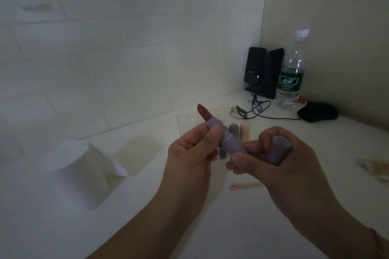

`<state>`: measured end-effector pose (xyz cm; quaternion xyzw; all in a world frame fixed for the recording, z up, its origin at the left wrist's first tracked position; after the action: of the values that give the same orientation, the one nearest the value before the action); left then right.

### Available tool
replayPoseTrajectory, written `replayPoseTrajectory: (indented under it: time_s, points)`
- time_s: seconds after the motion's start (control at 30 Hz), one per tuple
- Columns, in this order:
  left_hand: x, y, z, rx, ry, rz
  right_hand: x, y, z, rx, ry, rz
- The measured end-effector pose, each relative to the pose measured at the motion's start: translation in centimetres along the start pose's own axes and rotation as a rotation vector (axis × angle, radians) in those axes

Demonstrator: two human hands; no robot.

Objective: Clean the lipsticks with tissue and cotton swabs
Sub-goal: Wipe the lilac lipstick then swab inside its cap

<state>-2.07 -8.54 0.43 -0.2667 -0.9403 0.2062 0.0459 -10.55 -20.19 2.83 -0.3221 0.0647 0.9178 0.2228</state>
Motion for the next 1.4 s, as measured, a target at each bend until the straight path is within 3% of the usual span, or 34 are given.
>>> replayPoseTrajectory:
  time_s: [0.4,0.63,0.77,0.87,0.93,1.03,1.1,1.27,1.4]
  points:
    - [0.2,-1.1,-0.6,-0.002,0.065,0.232,0.2,-1.2,-0.3,-0.286,-0.098,0.108]
    - [0.3,-1.1,-0.5,0.013,0.052,0.205,0.5,-0.1,1.2,0.217,0.062,0.013]
    - [0.4,-1.1,-0.8,0.003,0.048,0.21,0.9,-2.0,-0.5,-0.338,-0.149,0.131]
    - [0.5,-1.3,-1.0,-0.028,0.014,0.206,0.9,-1.7,-1.3,-0.455,-0.177,0.091]
    - [0.5,-1.3,-0.9,-0.035,-0.013,0.183,0.7,-1.0,-1.0,-0.364,-0.111,0.028]
    - [0.5,-1.3,-0.7,-0.01,-0.044,0.161,0.6,0.5,0.4,0.078,0.027,-0.067]
    - [0.6,-1.5,-0.8,-0.022,-0.056,0.16,0.6,0.5,1.3,0.172,0.082,-0.073]
    - [0.8,-1.4,-1.1,-0.061,-0.061,0.163,0.8,-1.3,-0.6,-0.389,-0.132,0.03]
    - [0.9,-1.5,-1.0,-0.061,-0.05,0.167,0.7,-0.7,-0.6,-0.296,-0.06,0.011]
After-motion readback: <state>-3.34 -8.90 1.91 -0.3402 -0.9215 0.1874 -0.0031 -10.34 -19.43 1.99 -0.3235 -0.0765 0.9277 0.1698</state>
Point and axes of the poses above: each hand's wrist, its own x-axis away from the middle knuckle, its own y-axis out of the back of the hand, z = x × y, the point moved 7 cm from there along -x, towards the middle knuckle, and after that the axes turned 14 degrees about y, right-handed, at the moved point
